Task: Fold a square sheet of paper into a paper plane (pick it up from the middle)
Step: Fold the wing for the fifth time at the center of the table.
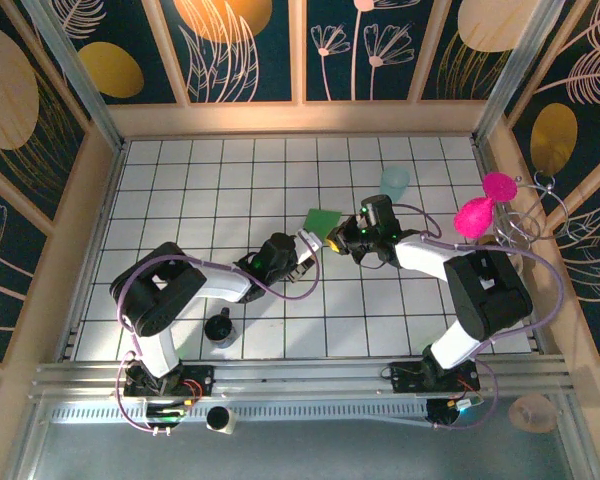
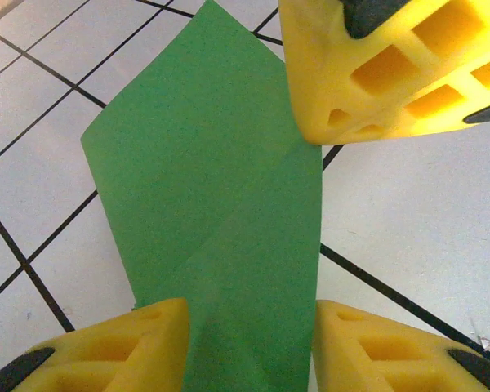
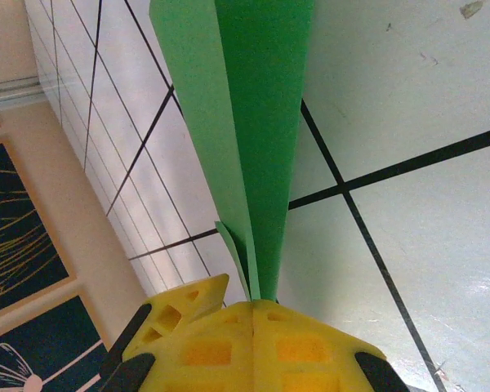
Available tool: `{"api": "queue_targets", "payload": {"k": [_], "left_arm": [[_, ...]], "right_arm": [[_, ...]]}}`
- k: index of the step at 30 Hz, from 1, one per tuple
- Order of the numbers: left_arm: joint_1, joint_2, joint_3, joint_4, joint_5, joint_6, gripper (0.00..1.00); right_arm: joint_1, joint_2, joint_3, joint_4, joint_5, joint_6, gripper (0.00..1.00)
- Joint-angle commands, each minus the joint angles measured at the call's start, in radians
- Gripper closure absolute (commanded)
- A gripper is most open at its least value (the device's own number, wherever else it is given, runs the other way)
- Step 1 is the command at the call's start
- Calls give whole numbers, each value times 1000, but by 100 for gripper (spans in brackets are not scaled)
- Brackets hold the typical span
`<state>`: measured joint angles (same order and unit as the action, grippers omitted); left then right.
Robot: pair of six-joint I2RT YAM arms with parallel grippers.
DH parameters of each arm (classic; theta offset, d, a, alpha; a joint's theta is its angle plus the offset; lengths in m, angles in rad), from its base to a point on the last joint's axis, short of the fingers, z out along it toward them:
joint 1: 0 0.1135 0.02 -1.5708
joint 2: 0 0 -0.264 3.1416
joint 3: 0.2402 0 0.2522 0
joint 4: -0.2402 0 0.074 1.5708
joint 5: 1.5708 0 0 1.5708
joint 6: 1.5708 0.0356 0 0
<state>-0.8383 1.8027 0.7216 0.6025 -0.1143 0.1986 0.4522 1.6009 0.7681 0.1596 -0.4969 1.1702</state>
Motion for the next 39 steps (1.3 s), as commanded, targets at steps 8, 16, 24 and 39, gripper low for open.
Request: {"api": "queue_targets", "payload": {"k": [8,16,24,39], "left_arm": [[-5,24,-17,48,5,3,63],[-5,30,-20,49,27,-23,76],[-7,35,-29,40,97,-91,83],[5,52,20,-88,216,-346,89]], "right_arm": [[-9,3,32,-5,-12,18,100],[-10,-8,32,-38,15,4,74],[-38,-61,36,-121,101,-41,50],[-89,-148,-13,-154,200,-130,46]]}}
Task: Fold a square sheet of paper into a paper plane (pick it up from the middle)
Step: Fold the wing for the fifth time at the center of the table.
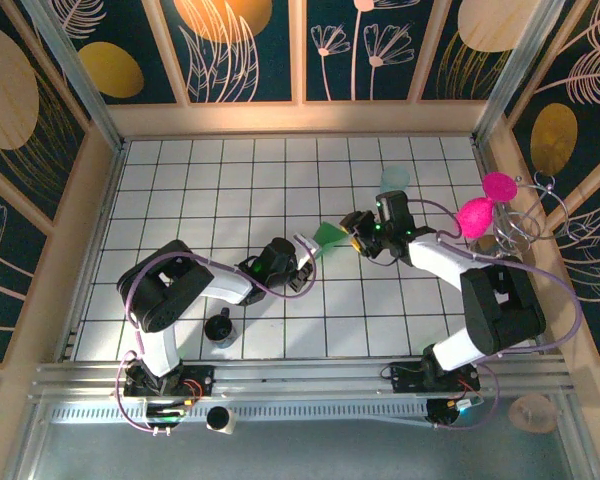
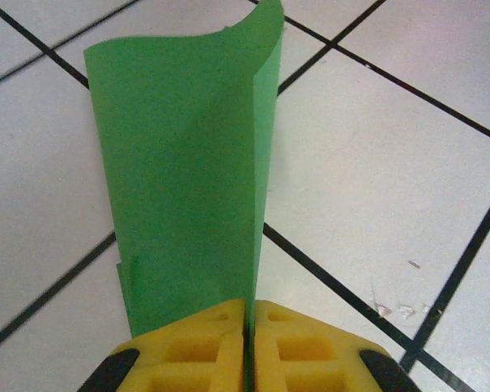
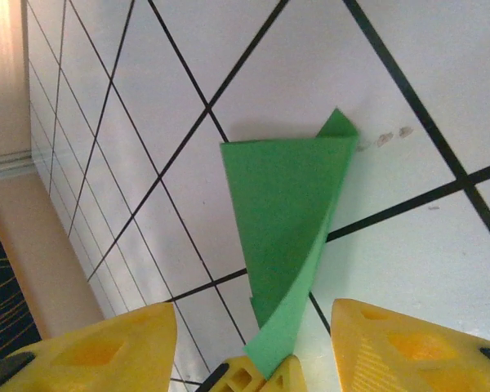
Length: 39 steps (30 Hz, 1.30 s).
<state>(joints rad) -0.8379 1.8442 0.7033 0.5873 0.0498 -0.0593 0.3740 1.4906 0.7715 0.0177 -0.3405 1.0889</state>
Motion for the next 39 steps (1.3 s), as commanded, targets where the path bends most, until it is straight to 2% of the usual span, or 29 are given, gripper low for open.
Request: {"api": "queue_targets", "payload": {"k": [1,11,21,26,35,39], "left_arm": [[8,13,50,-93,69,-109,90],[65,36,95,-112,305,-378,95],[103,38,47,72,469,-674,97],[115,69,19,164,501,-815,98],[122,89,3,189,500,-917,98],[128,107,-16,252,513,-992,99]], "right_arm": [[-13,-43,-22,-6,47,-62,45],[-25,-99,-87,37,83,-197,39],[-26,-69,-137,158,-26,-360,35],[-25,-28,-138,175,-67,-416,35],[-16,0,-132,118,-59,-473,34],[3,34,-112,86,-62,-502,34]]}}
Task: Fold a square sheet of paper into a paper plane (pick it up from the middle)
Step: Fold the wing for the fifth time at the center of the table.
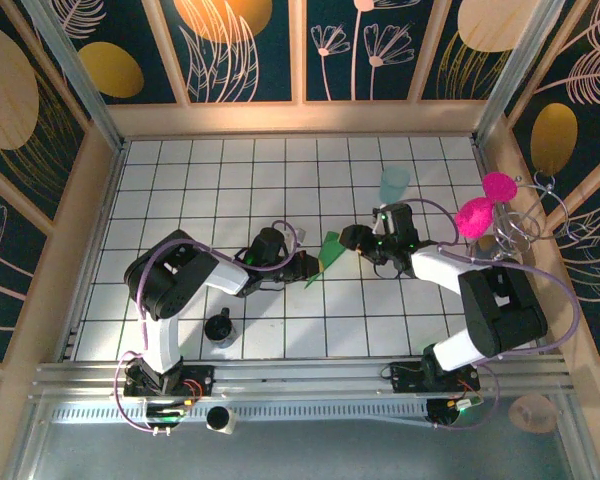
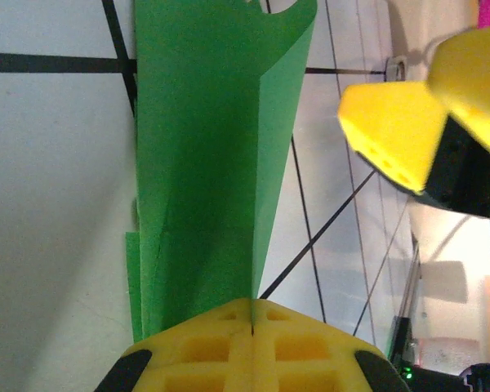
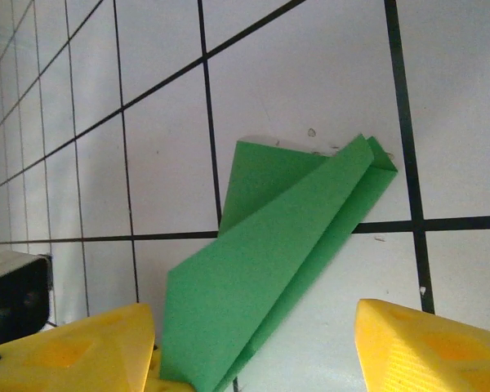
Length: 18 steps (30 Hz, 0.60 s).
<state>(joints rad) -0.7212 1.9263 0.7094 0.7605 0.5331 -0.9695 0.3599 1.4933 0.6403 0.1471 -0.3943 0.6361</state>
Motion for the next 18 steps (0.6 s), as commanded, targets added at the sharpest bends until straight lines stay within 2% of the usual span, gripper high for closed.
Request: {"api": "queue_targets", "payload": {"k": [1,18], "left_arm": [[12,30,-27,99,33,-99,99],[19,55,-30,103,40,-147,97]], "right_arm": [[25,43,27,-56,1,-56,34],[93,208,162,-196,129,-76,37]]}}
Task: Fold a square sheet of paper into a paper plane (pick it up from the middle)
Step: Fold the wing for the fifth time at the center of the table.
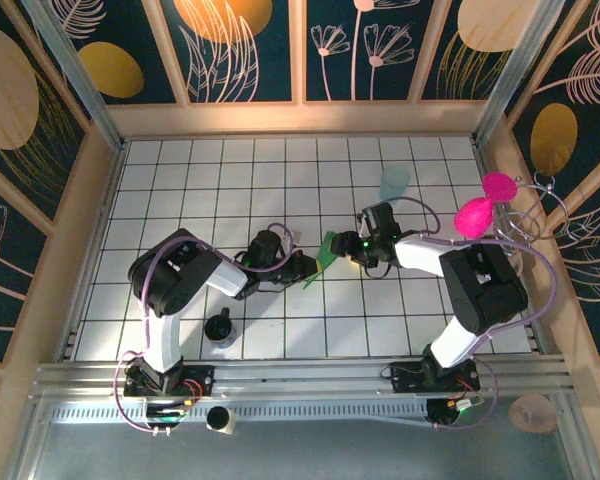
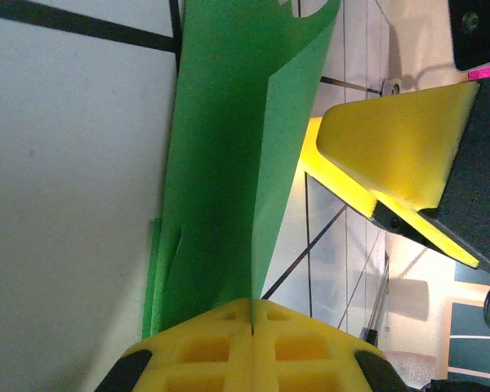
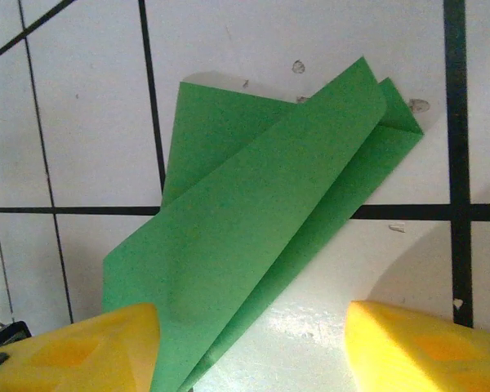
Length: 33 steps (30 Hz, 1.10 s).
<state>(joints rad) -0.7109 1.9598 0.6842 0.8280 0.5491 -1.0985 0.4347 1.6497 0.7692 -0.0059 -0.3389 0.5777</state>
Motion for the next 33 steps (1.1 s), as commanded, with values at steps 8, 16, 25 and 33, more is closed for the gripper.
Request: {"api": "queue_targets", "payload": {"k": [8,16,25,33], "left_arm": [[9,20,-8,36,23,-22,92],[11,-52,-23,-11,-8,24,82],[9,-139,-49,-154,-58,105,69],[10,-194,-37,-211,-89,184,62]], "right_arm": [[61,146,110,-160,193,1,40],[81,199,142,-207,239,26,41],[85,223,173,-230,235,37,41],[88,228,186,-229,221,47,41]]}}
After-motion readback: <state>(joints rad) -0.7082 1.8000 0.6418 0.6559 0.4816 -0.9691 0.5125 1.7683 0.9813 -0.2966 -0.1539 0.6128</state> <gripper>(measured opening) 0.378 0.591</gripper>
